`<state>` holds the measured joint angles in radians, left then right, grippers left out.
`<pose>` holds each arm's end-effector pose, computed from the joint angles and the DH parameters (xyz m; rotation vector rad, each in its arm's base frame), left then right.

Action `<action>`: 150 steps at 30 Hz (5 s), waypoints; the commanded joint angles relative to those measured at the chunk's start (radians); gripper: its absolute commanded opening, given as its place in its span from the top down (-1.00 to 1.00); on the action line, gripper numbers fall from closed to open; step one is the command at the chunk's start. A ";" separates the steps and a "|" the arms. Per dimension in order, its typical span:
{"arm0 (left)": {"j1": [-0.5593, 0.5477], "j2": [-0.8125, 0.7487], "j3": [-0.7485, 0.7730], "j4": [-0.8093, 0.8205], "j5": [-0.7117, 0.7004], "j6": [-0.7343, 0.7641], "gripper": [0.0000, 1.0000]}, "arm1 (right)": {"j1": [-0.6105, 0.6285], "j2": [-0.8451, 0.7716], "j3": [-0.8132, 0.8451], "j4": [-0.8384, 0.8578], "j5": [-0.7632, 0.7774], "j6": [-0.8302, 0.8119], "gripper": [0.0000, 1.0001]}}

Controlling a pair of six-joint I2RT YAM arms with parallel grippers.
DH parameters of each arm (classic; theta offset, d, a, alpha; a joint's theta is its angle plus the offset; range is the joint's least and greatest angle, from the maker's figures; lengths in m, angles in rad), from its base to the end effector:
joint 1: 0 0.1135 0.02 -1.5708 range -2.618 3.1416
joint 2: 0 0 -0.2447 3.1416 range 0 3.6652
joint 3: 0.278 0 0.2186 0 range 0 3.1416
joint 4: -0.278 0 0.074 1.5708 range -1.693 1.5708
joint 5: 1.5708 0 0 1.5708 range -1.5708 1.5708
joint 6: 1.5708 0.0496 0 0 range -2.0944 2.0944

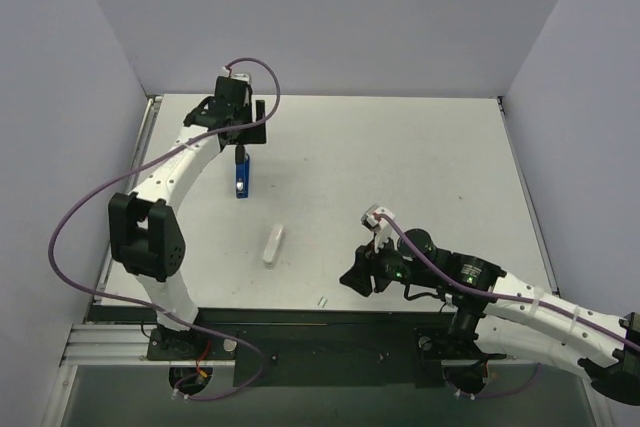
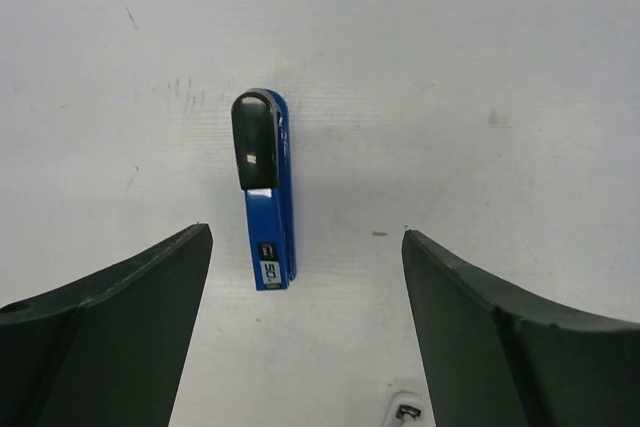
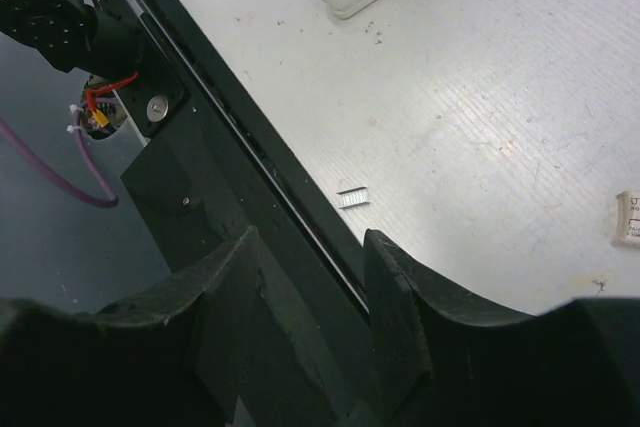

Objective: Unload the staples from the stapler

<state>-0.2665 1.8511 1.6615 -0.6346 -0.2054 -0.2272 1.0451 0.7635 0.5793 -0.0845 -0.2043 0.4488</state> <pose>0.3776 -0.0926 0.2780 -0.0491 2.3721 0.0100 0.0811 0.1599 0.2706 -0.7419 1.8787 1.1938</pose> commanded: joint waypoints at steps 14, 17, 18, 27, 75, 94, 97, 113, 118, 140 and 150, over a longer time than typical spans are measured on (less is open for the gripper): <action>-0.307 -0.426 -0.473 0.095 -0.084 -0.098 -0.77 | 0.024 -0.087 0.039 -0.188 0.112 -0.029 -0.08; -0.364 -0.455 -0.534 0.114 -0.133 -0.123 -0.77 | 0.026 -0.102 0.037 -0.219 0.154 -0.024 -0.11; -0.385 -0.458 -0.542 0.116 -0.143 -0.129 -0.77 | 0.026 -0.111 0.036 -0.225 0.160 -0.025 -0.12; -0.427 -0.418 -0.624 0.116 -0.164 -0.136 -0.71 | 0.024 -0.119 0.013 -0.244 0.157 -0.018 -0.14; -0.491 -0.423 -0.747 0.200 -0.036 -0.139 1.00 | 0.027 0.000 0.024 -0.195 0.144 -0.015 -0.04; -0.579 -0.766 -0.927 0.545 0.653 -0.167 1.00 | 0.023 -0.082 0.172 -0.282 0.069 -0.186 -0.07; -0.588 -0.805 -0.950 0.590 0.725 -0.179 1.00 | 0.026 -0.079 0.197 -0.285 0.037 -0.219 -0.08; -0.675 -0.912 -1.053 0.874 0.952 -0.261 1.00 | 0.026 0.049 0.340 -0.264 -0.224 -0.320 -0.05; -0.718 -0.938 -1.053 0.889 0.962 -0.264 1.00 | 0.029 0.063 0.332 -0.227 -0.273 -0.305 -0.02; -0.732 -0.951 -1.039 0.869 0.911 -0.255 1.00 | 0.066 0.051 0.280 -0.164 -0.346 -0.266 0.51; -0.732 -0.949 -1.011 0.869 0.896 -0.254 1.00 | 0.070 0.034 0.249 -0.141 -0.383 -0.256 0.85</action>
<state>-1.0008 0.9192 0.6003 0.1658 0.7238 -0.4866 1.0969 0.8104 0.8436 -0.2726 -0.5072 0.1814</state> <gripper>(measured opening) 0.421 0.135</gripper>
